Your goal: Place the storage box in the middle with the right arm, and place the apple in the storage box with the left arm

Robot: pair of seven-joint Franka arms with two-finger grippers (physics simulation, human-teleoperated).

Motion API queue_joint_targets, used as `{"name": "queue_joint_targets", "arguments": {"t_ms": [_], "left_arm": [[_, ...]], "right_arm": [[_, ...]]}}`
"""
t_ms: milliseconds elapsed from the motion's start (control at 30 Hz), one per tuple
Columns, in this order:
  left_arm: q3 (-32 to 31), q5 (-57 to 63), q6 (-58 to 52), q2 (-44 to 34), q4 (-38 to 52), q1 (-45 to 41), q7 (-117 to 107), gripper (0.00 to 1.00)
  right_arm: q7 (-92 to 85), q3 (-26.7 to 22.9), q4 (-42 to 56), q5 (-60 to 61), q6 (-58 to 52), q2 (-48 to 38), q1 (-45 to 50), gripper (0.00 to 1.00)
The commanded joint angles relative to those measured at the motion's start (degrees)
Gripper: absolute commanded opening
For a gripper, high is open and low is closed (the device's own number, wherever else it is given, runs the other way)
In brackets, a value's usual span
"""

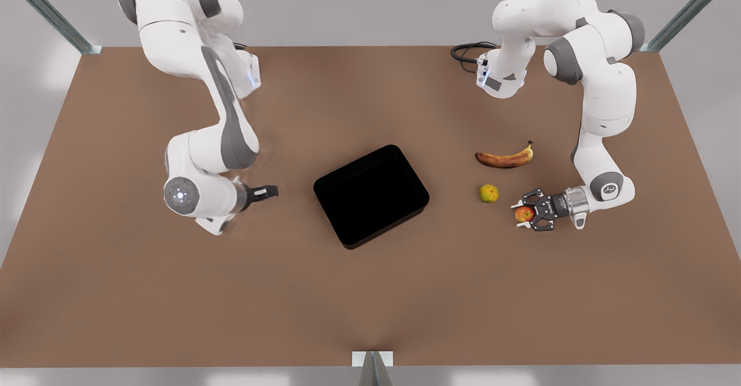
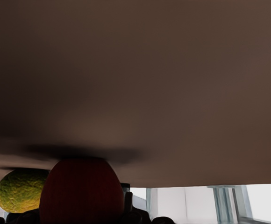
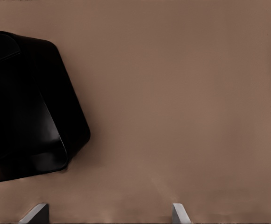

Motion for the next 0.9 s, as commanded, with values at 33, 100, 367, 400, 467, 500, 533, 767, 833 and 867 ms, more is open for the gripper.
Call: {"name": "queue_joint_targets", "arguments": {"t_ms": [33,100,367,400,467,500,533,767,833,867], "left_arm": [[0.38,0.11,-0.21,-1.25,0.14,-0.01,-2.56,0.61],[0.38,1.96,-0.3,-3.54,1.98,-0.01,-8.27,0.61],[-16.31,20.06,14.72,-18.74,10.77,-0.1,-41.49,0.62],[-19.83,23.14,18.15,-20.76,10.68,-0.53,-48.87,0.62],[-24.75,27.44,23.24,-22.69,10.68,-2.81,-61.25,0.62],[-24.93,28.06,26.41,-22.96,10.77,-6.77,-66.19,0.62],[-24.93,30.16,30.8,-22.78,10.77,-11.85,-71.28,0.62],[-24.84,37.99,41.8,-19.88,10.68,-26.99,-85.79,0.63],[-24.84,39.4,43.46,-19.0,10.68,-29.89,-89.13,0.63],[-24.84,39.49,44.35,-18.13,10.77,-30.86,-89.57,0.65]], "right_arm": [[-2.45,-0.23,-0.63,-7.13,-2.39,-5.16,-4.25,1.0],[-2.8,-0.23,-1.69,-8.98,-5.47,-13.08,-10.06,1.0],[-3.77,0.39,-4.85,-8.98,-6.44,-20.46,-12.96,1.0],[-3.77,0.3,-4.85,-8.98,-6.44,-20.46,-12.96,1.0],[-3.85,0.3,-4.85,-8.98,-6.35,-19.94,-12.96,1.0],[-3.68,0.39,-4.68,-8.98,-7.05,-15.37,-12.53,1.0],[-3.77,0.73,-4.15,-8.98,-6.62,-9.85,-12.44,1.0],[-3.68,3.46,-1.95,-8.89,-6.44,-3.15,-12.44,1.0],[-3.85,3.46,-1.95,-8.8,-6.44,-3.15,-12.44,1.0],[-3.85,3.46,-1.95,-8.8,-6.44,-3.15,-12.44,1.0]]}}
